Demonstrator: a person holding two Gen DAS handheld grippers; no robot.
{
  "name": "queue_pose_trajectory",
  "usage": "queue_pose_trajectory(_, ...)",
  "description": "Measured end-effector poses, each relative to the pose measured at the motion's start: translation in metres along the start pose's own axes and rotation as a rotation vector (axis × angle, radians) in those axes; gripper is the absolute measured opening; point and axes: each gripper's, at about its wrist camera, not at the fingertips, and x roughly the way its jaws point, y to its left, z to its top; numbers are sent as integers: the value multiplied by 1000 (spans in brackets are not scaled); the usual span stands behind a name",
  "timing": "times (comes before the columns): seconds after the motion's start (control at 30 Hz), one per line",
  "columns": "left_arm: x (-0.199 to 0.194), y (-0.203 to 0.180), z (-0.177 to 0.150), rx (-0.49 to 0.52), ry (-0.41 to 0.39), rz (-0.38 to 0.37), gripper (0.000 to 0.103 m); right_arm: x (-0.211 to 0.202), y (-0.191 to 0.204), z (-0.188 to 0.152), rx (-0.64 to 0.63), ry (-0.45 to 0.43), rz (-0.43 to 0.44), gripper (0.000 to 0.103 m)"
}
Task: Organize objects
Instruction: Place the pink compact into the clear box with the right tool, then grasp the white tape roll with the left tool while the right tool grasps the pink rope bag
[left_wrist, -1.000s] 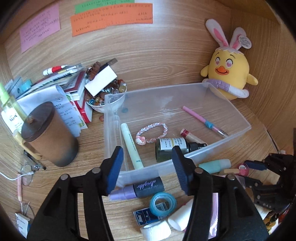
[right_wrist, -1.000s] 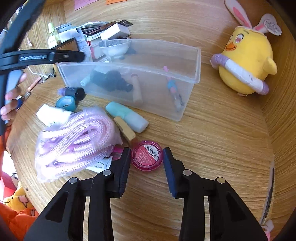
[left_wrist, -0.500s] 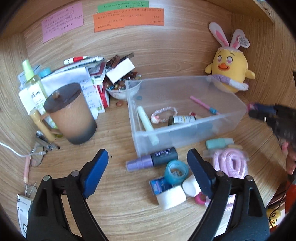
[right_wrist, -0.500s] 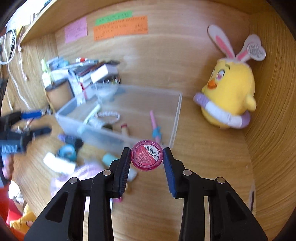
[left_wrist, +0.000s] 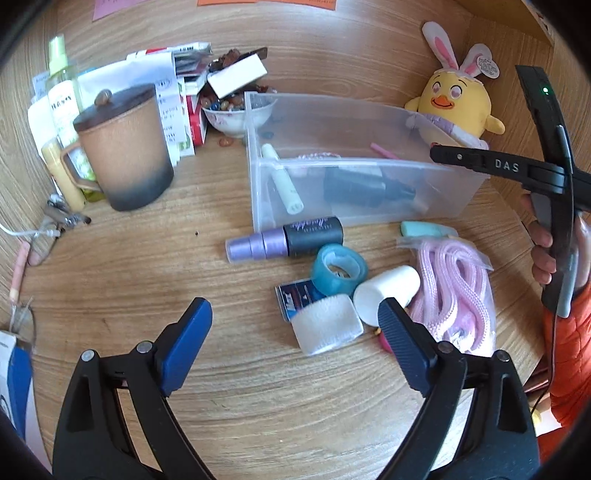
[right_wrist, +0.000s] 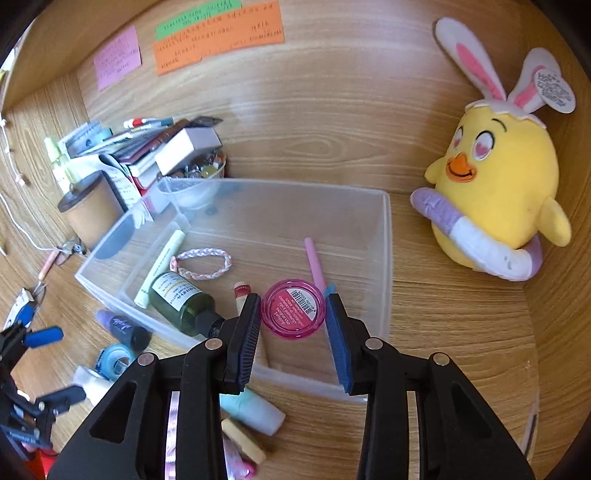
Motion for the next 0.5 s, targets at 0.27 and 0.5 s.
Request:
queue_pose_trajectory(0.27, 0, -5, -7, 2, -23, 0, 80, -3, 6, -1, -25, 3, -9, 34)
queue_pose_trajectory(0.5, 4, -9, -10, 8, -26, -6, 60, -31, 21, -12, -48, -48, -7, 61)
